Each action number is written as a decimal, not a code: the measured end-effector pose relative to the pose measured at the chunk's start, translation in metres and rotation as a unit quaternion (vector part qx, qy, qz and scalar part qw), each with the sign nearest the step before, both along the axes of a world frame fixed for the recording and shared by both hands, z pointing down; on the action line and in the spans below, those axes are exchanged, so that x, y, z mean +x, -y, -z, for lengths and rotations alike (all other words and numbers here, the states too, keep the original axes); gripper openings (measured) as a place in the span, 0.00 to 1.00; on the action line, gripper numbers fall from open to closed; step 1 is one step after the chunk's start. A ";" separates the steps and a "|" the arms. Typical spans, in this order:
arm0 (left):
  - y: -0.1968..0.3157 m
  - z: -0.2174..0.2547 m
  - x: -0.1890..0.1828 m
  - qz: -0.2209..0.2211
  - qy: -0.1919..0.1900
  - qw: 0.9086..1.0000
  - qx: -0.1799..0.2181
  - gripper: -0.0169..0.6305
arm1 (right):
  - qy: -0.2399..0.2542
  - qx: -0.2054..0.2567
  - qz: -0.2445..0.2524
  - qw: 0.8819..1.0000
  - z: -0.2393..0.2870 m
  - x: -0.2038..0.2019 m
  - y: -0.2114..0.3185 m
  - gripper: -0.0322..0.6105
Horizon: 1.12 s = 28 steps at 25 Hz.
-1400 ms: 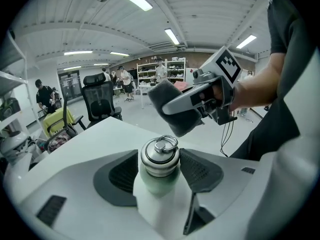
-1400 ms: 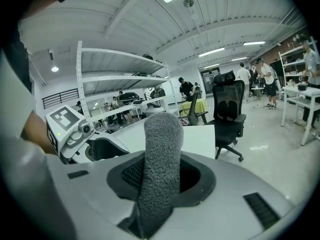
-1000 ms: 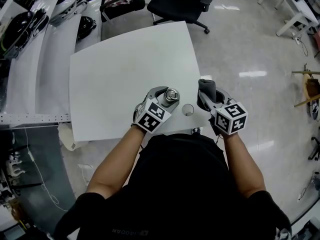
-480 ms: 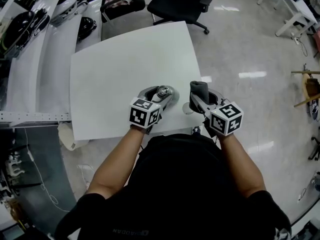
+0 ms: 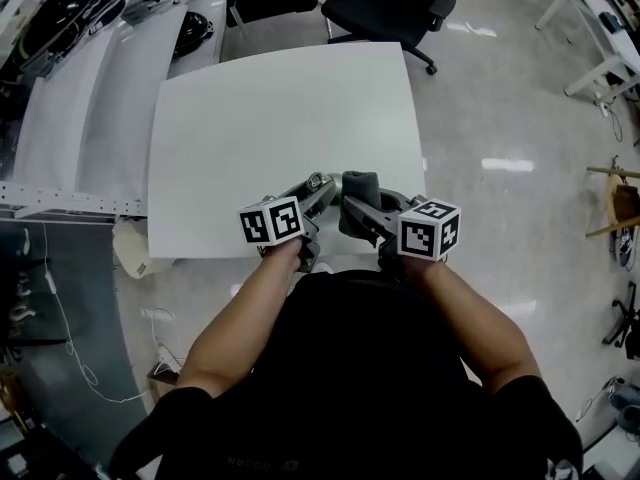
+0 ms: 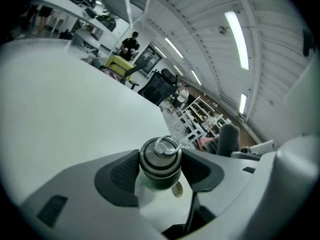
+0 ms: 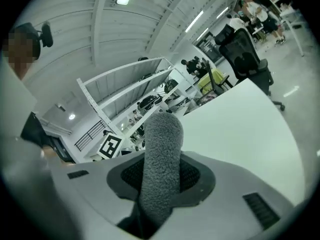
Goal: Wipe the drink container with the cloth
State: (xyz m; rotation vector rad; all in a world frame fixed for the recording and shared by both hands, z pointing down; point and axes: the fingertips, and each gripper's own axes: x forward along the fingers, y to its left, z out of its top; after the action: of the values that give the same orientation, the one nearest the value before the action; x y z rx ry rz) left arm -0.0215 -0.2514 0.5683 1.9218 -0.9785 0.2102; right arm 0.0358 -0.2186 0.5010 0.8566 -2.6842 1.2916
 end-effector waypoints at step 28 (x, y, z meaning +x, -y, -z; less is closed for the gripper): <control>-0.021 -0.012 -0.047 0.063 -0.105 0.991 -0.059 0.43 | -0.049 -0.023 -0.004 0.999 -0.058 -0.029 -0.005 0.22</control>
State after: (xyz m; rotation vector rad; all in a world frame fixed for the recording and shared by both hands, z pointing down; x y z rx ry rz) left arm -0.0689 -0.2307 0.5804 1.7275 -0.9214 -0.0089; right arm 0.0068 -0.2138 0.5593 0.9021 -2.5689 1.2734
